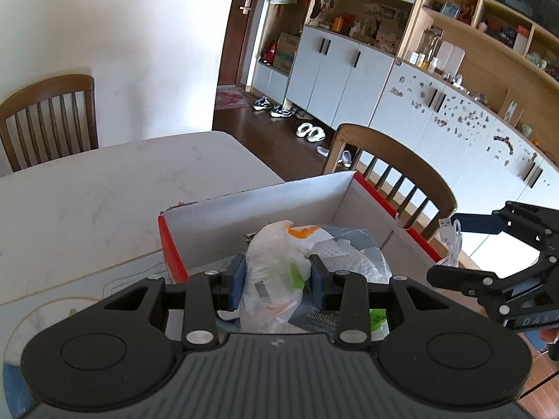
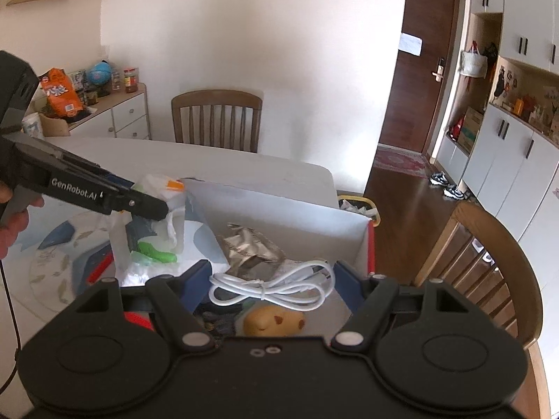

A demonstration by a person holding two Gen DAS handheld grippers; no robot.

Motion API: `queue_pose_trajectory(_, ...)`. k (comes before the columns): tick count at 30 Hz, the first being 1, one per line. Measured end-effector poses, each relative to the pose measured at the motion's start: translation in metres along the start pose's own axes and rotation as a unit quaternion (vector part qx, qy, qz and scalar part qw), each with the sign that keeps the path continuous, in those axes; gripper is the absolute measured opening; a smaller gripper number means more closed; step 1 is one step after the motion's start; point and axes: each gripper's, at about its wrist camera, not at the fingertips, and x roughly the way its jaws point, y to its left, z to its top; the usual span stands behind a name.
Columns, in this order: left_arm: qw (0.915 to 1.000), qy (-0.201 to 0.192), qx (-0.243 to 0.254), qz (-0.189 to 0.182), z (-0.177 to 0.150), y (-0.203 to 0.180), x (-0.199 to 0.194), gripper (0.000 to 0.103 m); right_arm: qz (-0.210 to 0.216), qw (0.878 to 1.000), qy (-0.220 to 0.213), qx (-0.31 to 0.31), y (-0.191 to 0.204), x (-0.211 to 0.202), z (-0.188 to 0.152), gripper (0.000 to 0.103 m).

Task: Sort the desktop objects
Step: 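Lift and carry the white pack and white cable to the shoebox, then lower the white pack and white cable into the shoebox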

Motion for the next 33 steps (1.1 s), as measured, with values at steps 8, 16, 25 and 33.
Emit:
queue_pose_trajectory(8,0.9990,0.031,0.022,0.024,0.000,-0.006,0.036,0.036,0.007,1.000,0.005,-0.005,-0.011,0.022,0.006,0.076)
queue_pose_trajectory(16,0.9974,0.050,0.039,0.035,-0.013,-0.010,0.059,0.036,0.020,0.999,0.023,-0.020,-0.010,0.046,0.006,0.076)
queue_pose_trajectory(25,0.9955,0.069,0.050,0.042,-0.020,-0.008,0.074,0.036,0.038,0.997,0.051,-0.038,-0.012,0.079,0.007,0.076)
queue_pose_trajectory(33,0.9937,0.085,0.055,0.049,-0.030,-0.008,0.081,0.036,0.064,0.994,0.061,-0.060,-0.008,0.099,0.011,0.076)
